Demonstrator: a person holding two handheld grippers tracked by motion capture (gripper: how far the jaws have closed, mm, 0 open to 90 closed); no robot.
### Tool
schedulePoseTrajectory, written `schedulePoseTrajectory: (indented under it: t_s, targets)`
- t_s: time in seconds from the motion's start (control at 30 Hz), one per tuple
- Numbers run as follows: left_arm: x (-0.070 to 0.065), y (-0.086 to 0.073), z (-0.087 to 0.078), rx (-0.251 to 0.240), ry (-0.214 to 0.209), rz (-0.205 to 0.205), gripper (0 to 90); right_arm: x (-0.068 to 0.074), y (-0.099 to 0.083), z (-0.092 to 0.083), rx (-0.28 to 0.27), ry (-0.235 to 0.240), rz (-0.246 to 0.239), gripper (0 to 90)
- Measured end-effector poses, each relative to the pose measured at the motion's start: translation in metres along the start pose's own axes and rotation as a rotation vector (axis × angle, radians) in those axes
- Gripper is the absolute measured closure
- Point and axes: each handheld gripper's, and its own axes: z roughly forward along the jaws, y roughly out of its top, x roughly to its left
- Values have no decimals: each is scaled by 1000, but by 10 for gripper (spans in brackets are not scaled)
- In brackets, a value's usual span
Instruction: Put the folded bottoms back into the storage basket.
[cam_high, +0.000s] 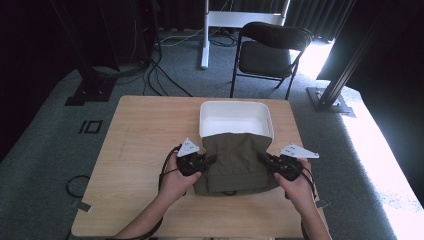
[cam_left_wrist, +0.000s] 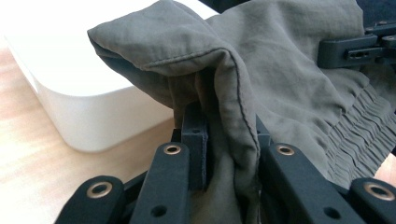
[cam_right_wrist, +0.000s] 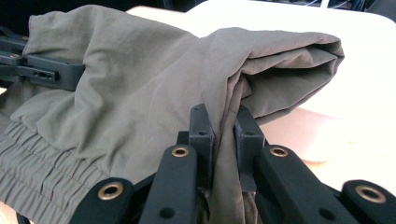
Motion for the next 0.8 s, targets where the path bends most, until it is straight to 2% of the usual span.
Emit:
schedulePoseTrajectory:
  t_s: [0.03, 0.23, 0.4, 0.47, 0.57, 0.8]
  targets:
    - [0, 7, -1, -8, 5, 7, 788, -1, 2, 0, -6, 0, 2, 813]
    - [5, 26, 0, -25, 5, 10, 788, -7, 19, 1, -28, -4, 16, 813]
    - [11, 39, 2, -46, 1, 1, 788, -14, 33, 4, -43, -12, 23, 813]
    - [11, 39, 2, -46, 1, 1, 788, -16, 36, 5, -45, -15, 23, 813]
    - [18, 49, 6, -66, 1, -13, 788, -20, 44, 9, -47, -21, 29, 813]
    - [30, 62, 15, -60, 14, 1, 789, -28, 60, 20, -44, -35, 28, 813]
